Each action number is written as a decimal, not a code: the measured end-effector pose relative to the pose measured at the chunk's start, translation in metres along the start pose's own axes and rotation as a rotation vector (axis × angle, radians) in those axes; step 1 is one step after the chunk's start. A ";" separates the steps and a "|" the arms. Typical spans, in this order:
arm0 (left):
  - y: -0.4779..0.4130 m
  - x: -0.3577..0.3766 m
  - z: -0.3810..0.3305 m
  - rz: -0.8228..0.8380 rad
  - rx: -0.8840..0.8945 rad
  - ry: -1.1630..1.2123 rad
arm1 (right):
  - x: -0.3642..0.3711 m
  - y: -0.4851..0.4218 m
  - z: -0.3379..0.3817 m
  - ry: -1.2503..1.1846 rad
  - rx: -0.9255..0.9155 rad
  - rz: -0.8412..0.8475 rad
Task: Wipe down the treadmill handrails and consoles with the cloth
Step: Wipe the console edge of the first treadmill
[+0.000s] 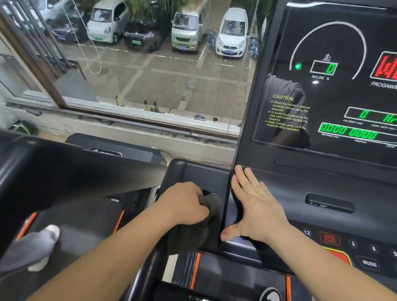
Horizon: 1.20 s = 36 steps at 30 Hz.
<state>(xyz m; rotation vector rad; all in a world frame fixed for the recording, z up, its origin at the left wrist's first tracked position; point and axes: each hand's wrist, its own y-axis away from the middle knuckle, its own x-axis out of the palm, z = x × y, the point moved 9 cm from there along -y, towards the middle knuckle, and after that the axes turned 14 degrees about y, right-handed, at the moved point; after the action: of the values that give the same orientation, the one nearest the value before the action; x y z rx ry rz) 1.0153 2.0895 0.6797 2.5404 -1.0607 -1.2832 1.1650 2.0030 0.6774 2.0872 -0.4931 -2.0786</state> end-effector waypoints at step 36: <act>0.045 -0.012 0.041 -0.474 0.037 -0.309 | -0.017 -0.020 0.051 0.243 -0.187 0.178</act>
<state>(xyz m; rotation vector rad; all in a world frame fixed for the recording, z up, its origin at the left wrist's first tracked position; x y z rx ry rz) 0.9556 2.0715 0.6790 2.7883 -0.5270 -1.8293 1.1174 2.0338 0.6854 2.0666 -0.4143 -1.6772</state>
